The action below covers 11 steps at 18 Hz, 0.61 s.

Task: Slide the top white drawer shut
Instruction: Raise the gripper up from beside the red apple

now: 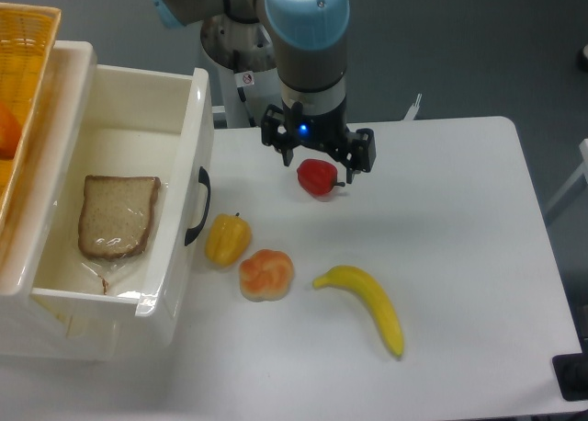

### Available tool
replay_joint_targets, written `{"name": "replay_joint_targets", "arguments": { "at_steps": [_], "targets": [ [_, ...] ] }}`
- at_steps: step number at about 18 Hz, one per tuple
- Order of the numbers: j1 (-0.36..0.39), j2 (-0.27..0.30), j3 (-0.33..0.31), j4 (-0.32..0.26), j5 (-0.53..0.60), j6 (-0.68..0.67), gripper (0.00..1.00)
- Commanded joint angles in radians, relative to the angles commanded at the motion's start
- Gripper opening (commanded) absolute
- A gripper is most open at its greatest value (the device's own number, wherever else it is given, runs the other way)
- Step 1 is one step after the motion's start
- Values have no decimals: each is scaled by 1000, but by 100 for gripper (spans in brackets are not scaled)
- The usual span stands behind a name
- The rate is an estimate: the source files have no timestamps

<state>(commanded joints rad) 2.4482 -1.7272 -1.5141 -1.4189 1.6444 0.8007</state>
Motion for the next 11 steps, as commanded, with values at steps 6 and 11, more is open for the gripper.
{"name": "replay_joint_targets", "arguments": {
  "at_steps": [6, 11],
  "targets": [
    [6, -26, -3, 3, 5, -5, 100],
    [6, -38, -55, 6, 17, -93, 100]
  ]
}}
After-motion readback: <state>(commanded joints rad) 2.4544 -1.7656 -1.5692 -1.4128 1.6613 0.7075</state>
